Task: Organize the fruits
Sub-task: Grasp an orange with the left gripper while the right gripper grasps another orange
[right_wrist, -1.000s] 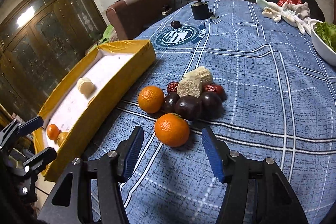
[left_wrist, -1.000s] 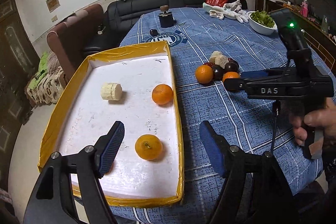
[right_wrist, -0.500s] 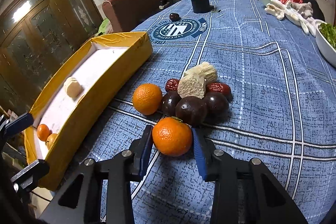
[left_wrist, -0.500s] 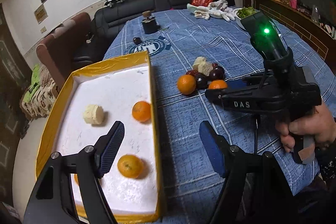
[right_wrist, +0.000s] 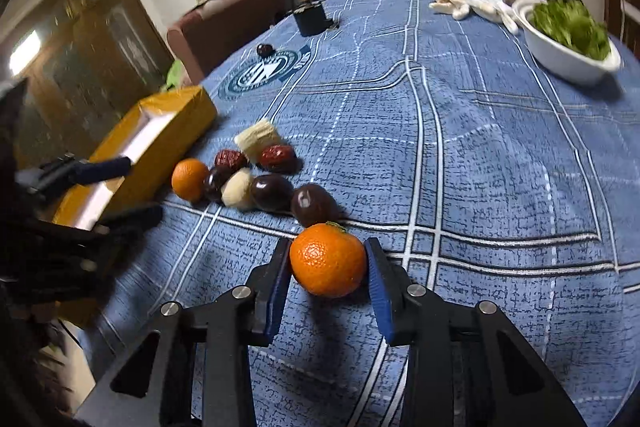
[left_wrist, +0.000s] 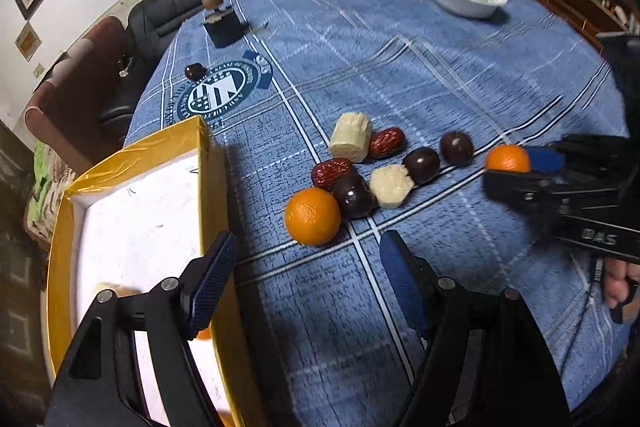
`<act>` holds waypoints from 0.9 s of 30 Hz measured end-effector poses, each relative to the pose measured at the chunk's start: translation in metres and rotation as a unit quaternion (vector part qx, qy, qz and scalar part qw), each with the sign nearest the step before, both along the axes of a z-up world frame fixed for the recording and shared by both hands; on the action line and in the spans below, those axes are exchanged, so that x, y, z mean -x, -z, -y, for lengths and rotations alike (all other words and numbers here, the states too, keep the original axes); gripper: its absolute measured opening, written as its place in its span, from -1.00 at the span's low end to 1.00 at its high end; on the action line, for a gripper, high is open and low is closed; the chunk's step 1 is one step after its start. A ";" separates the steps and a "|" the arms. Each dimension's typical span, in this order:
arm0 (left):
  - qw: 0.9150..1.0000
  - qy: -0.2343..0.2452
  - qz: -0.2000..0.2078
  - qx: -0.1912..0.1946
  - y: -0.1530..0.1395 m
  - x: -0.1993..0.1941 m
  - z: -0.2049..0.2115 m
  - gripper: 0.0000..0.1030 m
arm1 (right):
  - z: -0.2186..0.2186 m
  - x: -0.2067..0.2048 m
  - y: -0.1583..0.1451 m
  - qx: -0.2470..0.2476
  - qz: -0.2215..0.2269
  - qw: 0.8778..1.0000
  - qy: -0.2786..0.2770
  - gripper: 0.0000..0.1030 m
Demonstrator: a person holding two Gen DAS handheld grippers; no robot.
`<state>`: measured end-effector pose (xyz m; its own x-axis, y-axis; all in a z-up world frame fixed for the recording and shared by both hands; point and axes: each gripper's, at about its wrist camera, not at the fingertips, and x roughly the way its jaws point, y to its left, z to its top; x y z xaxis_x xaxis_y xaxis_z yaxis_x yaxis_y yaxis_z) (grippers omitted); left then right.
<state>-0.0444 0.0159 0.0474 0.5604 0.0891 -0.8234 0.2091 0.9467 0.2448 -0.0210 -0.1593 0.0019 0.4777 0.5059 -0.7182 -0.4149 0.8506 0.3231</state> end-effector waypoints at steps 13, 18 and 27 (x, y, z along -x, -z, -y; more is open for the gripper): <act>0.998 0.008 -0.061 0.002 0.024 -0.030 -0.005 0.43 | 0.009 -0.003 0.002 -0.036 -0.026 0.999 0.000 -0.27; 0.998 0.011 -0.064 0.002 0.024 -0.035 -0.005 0.31 | 0.010 -0.003 0.003 -0.039 -0.026 0.999 0.002 -0.27; 0.998 0.031 -0.061 0.001 0.023 -0.027 0.003 -0.18 | 0.010 -0.003 0.003 -0.039 -0.025 0.999 0.002 -0.27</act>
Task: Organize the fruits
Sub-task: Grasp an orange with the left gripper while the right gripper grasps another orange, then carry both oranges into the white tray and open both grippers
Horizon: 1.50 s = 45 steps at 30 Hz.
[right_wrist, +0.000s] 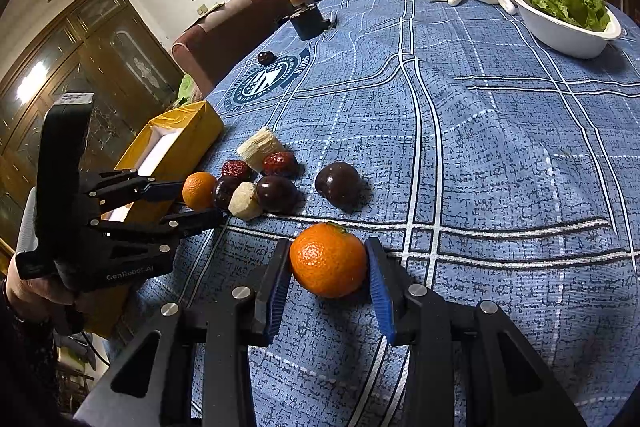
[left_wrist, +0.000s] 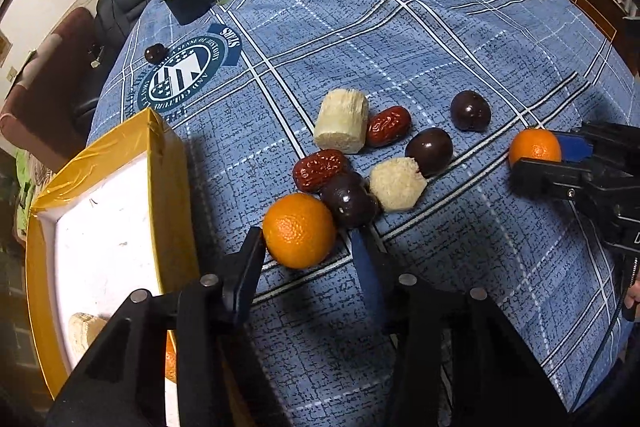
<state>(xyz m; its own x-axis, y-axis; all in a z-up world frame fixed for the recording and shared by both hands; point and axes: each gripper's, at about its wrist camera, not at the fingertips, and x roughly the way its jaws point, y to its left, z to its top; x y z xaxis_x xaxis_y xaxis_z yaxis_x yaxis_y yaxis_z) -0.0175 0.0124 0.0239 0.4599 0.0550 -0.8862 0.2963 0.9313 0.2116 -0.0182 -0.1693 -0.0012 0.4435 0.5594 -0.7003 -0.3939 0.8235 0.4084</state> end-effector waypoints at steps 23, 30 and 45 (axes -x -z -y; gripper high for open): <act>0.998 -0.036 0.035 0.046 -0.019 0.020 -0.004 -0.39 | -0.003 0.002 -0.001 0.013 0.014 1.000 -0.002 -0.29; 0.992 -0.049 0.070 0.092 -0.038 0.061 -0.013 -0.39 | -0.013 0.011 -0.008 0.011 0.042 0.999 -0.029 -0.29; 0.977 -0.131 0.123 0.117 -0.057 0.147 -0.090 -0.38 | -0.123 0.053 -0.057 -0.016 0.102 0.981 -0.165 -0.30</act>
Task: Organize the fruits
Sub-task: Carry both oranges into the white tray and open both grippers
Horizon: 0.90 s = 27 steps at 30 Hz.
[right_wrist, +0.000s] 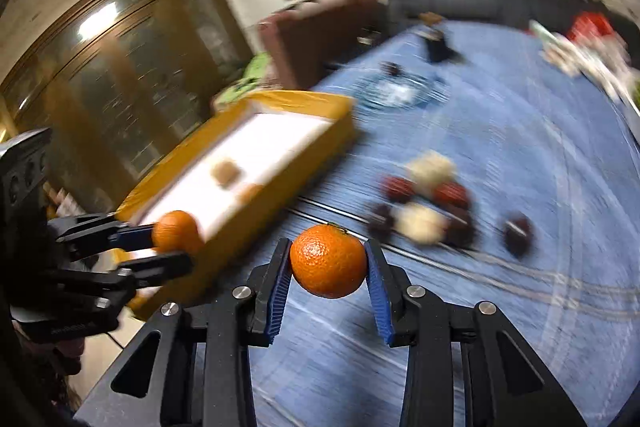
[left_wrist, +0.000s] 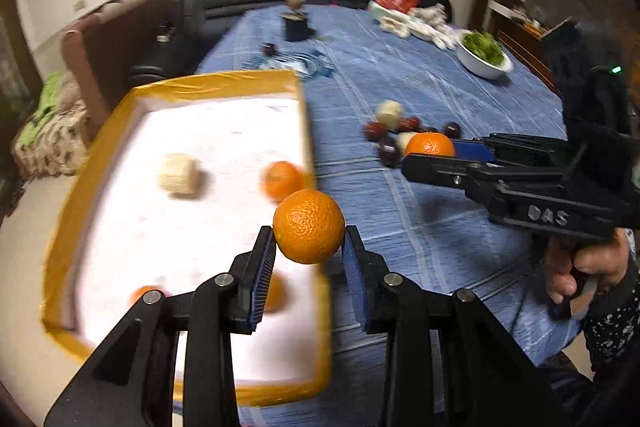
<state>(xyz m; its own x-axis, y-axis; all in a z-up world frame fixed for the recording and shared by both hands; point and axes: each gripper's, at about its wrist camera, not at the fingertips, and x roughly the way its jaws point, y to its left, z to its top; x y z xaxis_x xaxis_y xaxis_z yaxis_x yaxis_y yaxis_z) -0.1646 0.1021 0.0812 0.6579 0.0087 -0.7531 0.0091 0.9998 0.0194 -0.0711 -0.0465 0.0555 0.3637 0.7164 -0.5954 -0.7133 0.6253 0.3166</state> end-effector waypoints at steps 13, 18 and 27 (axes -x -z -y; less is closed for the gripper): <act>0.995 -0.102 -0.011 -0.011 0.030 0.005 -0.073 -0.38 | -0.122 0.018 0.017 0.025 -0.016 0.997 -0.070 -0.28; 0.993 -0.113 -0.016 -0.028 0.032 -0.001 -0.070 -0.37 | -0.133 0.016 0.019 0.034 -0.008 0.997 -0.062 -0.27; 0.989 -0.129 -0.024 -0.061 0.037 -0.015 -0.065 0.09 | -0.134 0.015 0.020 0.008 -0.012 0.997 -0.078 0.03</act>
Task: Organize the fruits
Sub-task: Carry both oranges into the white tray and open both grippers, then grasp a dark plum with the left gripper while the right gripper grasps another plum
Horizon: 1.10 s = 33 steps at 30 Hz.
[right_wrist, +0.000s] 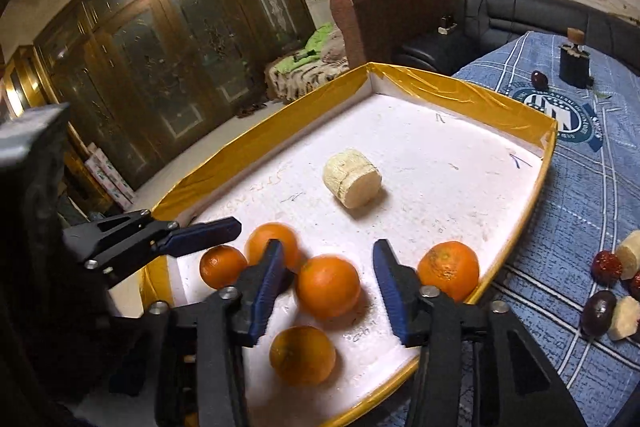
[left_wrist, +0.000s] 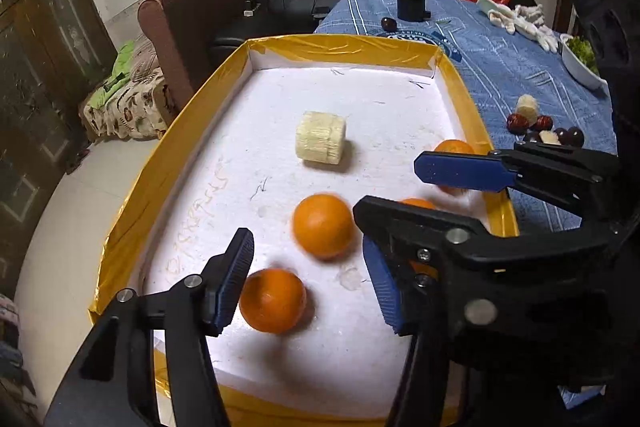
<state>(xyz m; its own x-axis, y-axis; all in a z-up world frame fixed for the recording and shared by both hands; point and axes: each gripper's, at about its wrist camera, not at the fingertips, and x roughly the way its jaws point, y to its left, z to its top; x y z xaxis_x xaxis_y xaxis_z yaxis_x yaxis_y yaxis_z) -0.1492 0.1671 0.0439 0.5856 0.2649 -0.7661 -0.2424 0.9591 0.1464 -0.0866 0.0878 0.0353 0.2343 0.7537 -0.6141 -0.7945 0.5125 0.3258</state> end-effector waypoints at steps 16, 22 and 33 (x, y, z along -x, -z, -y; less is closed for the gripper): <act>0.993 0.111 0.042 0.014 -0.045 -0.011 0.071 0.19 | 0.168 -0.067 -0.045 -0.032 0.011 0.989 0.144 0.14; 0.983 0.184 0.013 0.021 -0.034 -0.046 0.125 0.19 | 0.244 -0.102 -0.019 -0.012 -0.015 0.975 0.221 0.10; 0.979 0.192 -0.055 0.031 0.008 -0.102 0.149 0.18 | 0.248 -0.105 0.011 0.033 -0.031 0.977 0.207 0.05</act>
<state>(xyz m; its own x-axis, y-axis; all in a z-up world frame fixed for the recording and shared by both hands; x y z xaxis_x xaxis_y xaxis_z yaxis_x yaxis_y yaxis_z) -0.0474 0.0180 0.0360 0.5463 -0.0070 -0.8376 0.1509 0.9844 0.0903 0.0189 -0.1600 0.0240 0.4714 0.5608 -0.6806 -0.4949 0.8070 0.3222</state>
